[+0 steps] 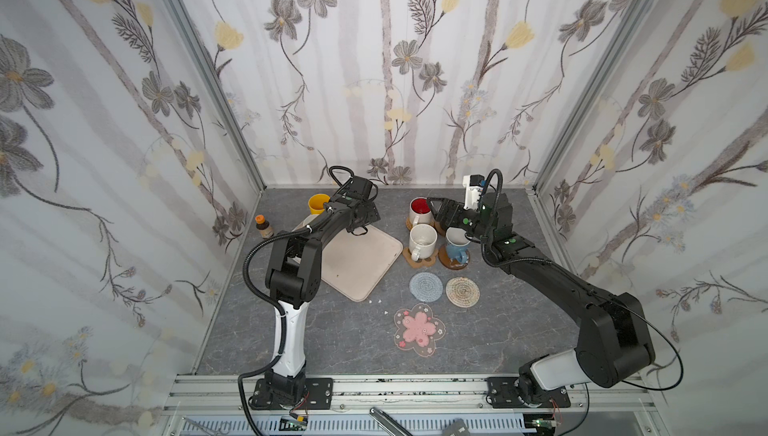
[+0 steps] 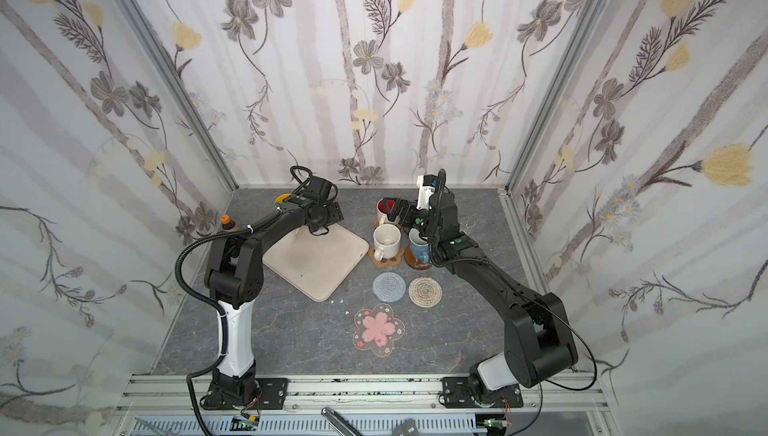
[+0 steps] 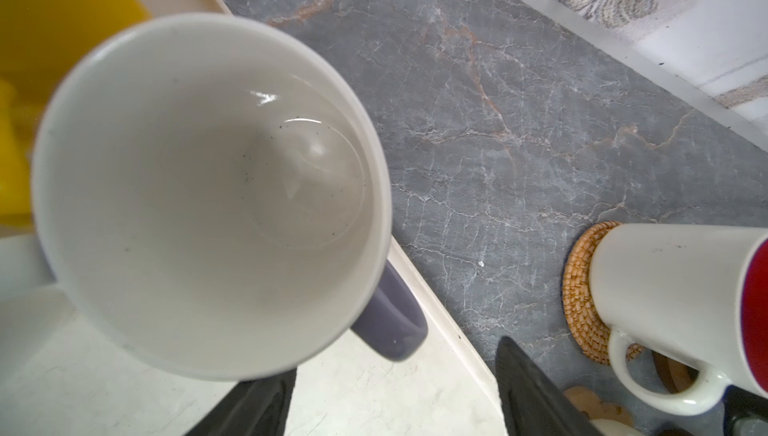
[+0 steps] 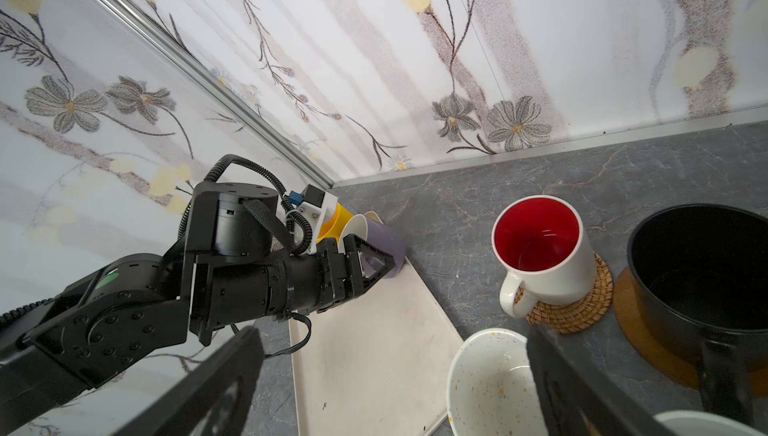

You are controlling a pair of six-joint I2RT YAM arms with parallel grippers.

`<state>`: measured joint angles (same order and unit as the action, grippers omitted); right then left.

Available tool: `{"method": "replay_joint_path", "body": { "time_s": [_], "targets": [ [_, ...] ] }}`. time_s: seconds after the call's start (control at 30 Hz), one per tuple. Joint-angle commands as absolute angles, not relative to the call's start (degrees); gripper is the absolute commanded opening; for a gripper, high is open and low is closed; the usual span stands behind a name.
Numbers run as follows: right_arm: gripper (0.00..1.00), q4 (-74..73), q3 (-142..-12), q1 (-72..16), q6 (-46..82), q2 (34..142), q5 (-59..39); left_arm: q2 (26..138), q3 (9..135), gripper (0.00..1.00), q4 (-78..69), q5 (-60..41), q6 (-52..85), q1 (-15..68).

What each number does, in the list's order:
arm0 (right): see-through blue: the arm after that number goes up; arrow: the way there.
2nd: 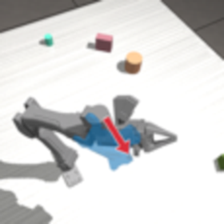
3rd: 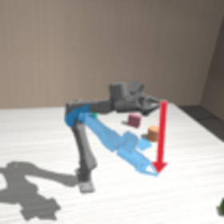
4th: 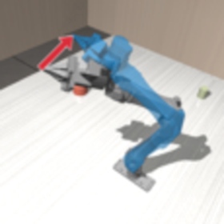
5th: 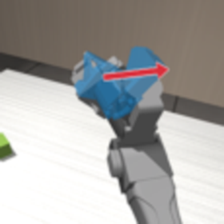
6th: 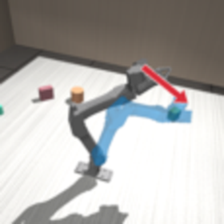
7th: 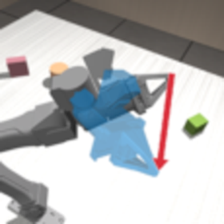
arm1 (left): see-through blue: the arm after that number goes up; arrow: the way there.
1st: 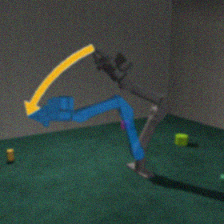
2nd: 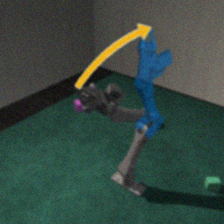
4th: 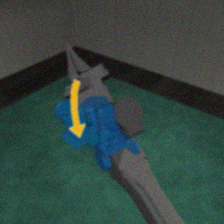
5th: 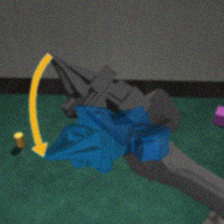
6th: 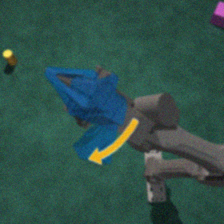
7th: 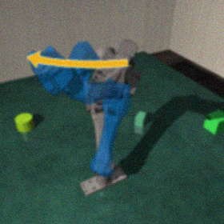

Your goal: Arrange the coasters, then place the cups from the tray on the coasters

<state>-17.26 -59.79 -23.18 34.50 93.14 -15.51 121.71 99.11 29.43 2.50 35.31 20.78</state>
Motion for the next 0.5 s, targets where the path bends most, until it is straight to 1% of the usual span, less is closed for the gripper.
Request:
{"method": "replay_joint_path", "body": {
  "time_s": [0.0, 0.13, 0.47],
  "targets": [
    [1.0, -21.34, -59.53, -23.1, 35.31, 93.84, -17.54, 122.76, 100.59, 0.76, 31.1, 4.8, 36.98, 20.74],
    [1.0, -22.89, -58.94, -22.86, 36.0, 94.21, -18.45, 123.77, 101.16, 0.75, 31.72, 6.29, 38.2, 20.74],
    [1.0, -26.3, -56.95, -22.07, 37.89, 94.21, -20.12, 125.97, 101.78, 0.66, 32.61, 8.35, 40.08, 20.71]
  ]
}}
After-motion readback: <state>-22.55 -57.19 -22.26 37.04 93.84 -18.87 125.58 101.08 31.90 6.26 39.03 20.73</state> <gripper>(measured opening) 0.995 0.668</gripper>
